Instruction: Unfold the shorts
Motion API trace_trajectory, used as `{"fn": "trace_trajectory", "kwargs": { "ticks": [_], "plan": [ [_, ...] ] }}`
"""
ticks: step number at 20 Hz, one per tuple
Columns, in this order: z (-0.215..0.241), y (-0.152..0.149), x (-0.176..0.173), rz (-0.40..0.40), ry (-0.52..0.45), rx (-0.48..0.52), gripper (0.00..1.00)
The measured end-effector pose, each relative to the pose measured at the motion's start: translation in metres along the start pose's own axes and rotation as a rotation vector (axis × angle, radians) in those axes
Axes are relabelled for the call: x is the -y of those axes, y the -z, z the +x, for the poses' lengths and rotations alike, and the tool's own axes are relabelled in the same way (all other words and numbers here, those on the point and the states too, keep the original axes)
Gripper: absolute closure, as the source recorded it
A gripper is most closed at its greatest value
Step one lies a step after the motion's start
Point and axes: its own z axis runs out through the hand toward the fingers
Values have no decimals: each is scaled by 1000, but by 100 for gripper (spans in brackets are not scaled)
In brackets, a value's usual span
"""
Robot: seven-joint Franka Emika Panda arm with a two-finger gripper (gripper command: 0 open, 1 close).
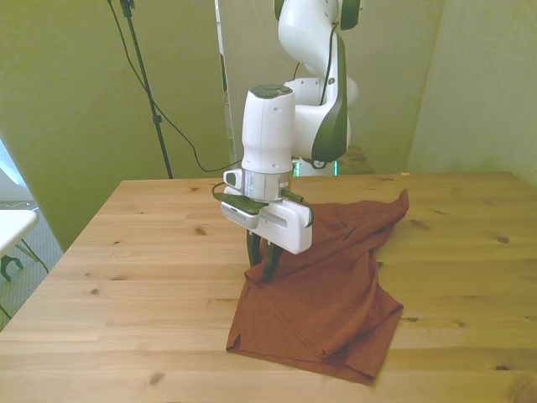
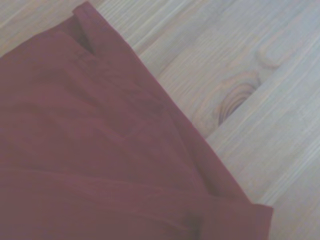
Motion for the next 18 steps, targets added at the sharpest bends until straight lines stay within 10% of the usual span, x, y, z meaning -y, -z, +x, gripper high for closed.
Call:
{"fn": "trace_trajectory", "kwargs": {
  "ticks": [18],
  "plan": [
    [-42,68,20,161,95,33,100]
  ]
}}
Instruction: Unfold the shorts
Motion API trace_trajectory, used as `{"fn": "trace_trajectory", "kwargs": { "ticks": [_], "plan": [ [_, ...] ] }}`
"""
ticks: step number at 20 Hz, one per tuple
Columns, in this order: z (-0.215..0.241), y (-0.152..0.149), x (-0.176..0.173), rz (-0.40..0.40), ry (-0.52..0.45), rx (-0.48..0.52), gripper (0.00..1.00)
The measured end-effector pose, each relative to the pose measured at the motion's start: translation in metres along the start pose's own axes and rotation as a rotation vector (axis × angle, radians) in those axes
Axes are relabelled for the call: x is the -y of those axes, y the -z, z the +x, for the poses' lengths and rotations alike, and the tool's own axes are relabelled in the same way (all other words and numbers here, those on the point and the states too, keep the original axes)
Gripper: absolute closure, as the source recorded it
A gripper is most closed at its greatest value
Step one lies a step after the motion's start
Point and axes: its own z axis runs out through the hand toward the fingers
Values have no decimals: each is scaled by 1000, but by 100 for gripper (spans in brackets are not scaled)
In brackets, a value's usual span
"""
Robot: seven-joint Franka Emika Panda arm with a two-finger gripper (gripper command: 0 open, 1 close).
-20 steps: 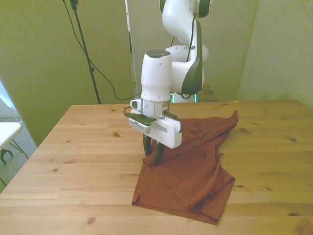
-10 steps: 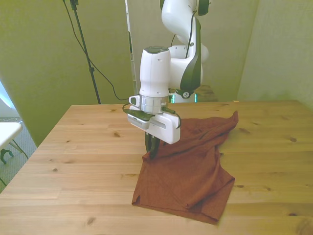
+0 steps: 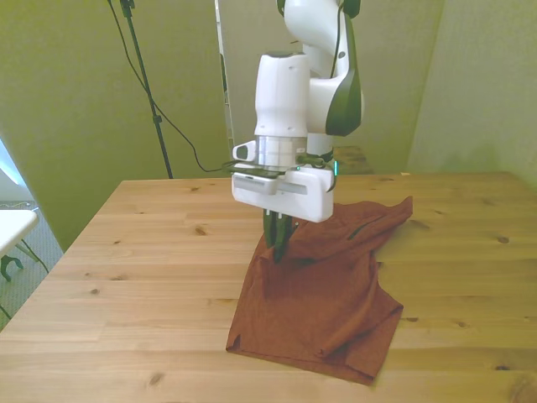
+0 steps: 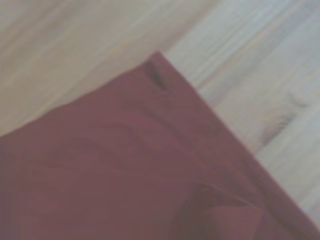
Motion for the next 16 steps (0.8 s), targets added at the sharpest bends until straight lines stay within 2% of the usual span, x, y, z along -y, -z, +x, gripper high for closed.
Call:
{"fn": "trace_trajectory", "kwargs": {
  "ticks": [7,12,16],
  "plan": [
    [-97,33,63,116,165,37,100],
    [-158,32,103,140,261,21,100],
    [-205,22,122,135,308,43,100]
  ]
}}
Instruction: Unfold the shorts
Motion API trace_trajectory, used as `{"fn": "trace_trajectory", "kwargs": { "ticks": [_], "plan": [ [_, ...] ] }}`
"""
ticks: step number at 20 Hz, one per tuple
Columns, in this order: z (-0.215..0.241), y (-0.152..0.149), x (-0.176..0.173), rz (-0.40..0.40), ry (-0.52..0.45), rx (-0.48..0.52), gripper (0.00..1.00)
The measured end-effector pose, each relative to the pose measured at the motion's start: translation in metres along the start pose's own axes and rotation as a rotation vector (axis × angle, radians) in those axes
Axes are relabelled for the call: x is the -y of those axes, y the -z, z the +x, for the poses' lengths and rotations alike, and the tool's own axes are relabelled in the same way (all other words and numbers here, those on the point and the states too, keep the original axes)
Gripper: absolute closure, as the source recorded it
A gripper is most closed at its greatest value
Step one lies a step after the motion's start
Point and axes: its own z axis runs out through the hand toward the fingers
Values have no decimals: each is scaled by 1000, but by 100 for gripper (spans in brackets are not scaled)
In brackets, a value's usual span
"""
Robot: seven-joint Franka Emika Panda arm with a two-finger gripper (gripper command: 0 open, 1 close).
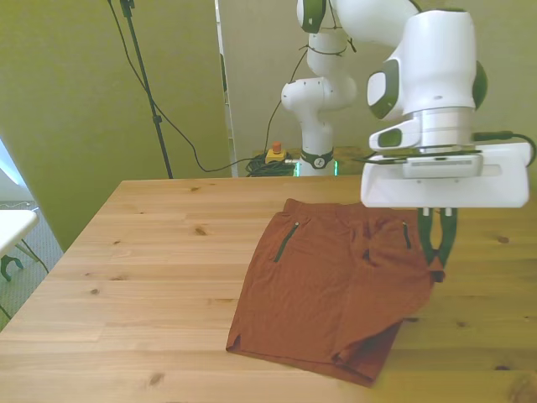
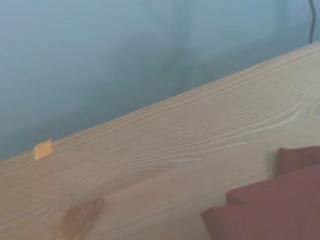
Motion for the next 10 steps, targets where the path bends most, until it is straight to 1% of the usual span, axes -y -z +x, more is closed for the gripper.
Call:
{"fn": "trace_trajectory", "kwargs": {
  "ticks": [3,6,7,10],
  "plan": [
    [-32,-7,21,-2,36,1,100],
    [-54,-13,36,-5,49,6,100],
    [-58,-17,40,-9,51,2,0],
    [-64,-31,45,-20,51,-3,0]
  ]
}}
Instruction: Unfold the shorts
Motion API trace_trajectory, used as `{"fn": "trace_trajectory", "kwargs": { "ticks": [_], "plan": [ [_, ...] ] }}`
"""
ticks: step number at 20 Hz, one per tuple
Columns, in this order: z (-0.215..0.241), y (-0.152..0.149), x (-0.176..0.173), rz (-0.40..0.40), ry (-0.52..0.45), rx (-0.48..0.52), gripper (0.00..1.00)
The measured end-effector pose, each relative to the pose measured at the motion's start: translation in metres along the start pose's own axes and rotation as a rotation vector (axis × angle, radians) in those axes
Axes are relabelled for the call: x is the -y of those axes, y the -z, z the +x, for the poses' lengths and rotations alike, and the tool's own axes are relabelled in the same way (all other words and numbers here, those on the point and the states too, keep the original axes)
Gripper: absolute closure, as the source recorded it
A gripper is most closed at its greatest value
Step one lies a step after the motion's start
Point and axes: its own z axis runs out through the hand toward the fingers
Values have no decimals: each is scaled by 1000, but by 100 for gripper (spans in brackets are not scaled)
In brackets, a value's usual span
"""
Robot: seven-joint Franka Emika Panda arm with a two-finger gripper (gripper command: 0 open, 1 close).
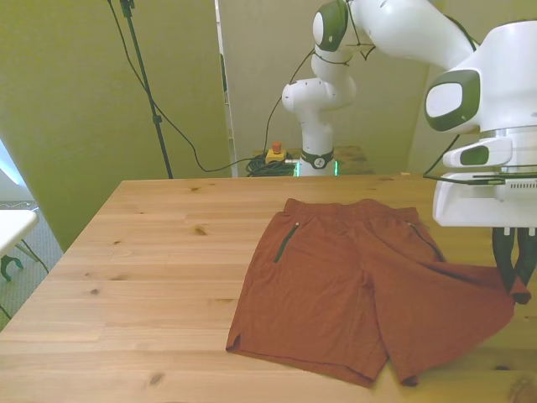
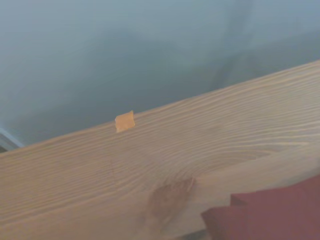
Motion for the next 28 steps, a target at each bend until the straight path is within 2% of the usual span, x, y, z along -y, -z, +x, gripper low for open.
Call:
{"fn": "trace_trajectory", "kwargs": {
  "ticks": [4,13,14,18,21,24,28],
  "plan": [
    [-8,-12,4,-3,8,4,0],
    [-21,7,18,7,21,18,0],
    [-17,10,13,-25,7,7,0],
    [-5,14,-34,-178,-7,3,0],
    [-2,24,-69,-247,62,38,0],
    [16,50,-106,-271,158,75,0],
    [26,81,-165,-298,224,131,0]
  ]
}}
